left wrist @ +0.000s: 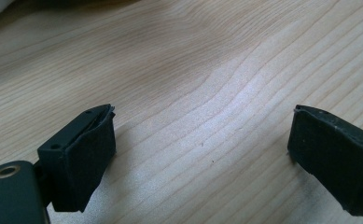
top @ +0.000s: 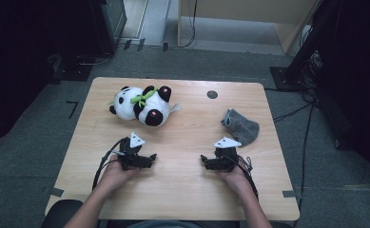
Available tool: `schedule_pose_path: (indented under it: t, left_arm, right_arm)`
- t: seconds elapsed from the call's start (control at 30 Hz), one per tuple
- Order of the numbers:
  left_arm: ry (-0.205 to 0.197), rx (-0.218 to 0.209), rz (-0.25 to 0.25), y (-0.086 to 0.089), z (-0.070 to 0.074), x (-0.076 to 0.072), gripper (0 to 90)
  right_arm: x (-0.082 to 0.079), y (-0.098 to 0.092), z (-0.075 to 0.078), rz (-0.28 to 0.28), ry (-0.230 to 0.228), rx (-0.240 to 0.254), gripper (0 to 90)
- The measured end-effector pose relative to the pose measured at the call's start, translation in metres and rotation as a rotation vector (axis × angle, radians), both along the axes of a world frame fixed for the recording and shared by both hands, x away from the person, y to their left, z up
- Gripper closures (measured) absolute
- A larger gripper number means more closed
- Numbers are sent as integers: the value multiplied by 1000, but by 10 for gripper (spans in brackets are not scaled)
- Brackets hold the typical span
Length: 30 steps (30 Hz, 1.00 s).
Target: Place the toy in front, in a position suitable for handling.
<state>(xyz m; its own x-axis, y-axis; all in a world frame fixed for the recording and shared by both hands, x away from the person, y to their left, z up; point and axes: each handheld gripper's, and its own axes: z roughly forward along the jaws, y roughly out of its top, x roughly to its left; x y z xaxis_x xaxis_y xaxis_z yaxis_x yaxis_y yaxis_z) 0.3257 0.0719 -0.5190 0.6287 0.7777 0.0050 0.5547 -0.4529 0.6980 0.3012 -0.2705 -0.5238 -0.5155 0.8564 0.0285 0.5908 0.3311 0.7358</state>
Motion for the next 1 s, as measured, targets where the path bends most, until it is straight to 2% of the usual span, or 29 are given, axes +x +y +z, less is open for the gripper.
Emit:
schedule_pose_path:
  t: [0.53, 0.87, 0.93, 0.97, 1.0]
  left_arm:
    - [0, 0, -3, 0, 0, 0, 76]
    - [1, 3, 16, 0, 1, -3, 84]
    - [1, 1, 8, 0, 2, -3, 111]
    - [5, -6, 4, 0, 3, -4, 161]
    - [13, -11, 1, 0, 3, -4, 161]
  right_arm:
    - [0, 0, 0, -5, 2, 1, 125]
    - [0, 0, 0, -5, 2, 1, 125]
    - [0, 0, 0, -5, 2, 1, 126]
    - [0, 0, 0, -5, 2, 1, 125]
    - [0, 0, 0, -5, 2, 1, 125]
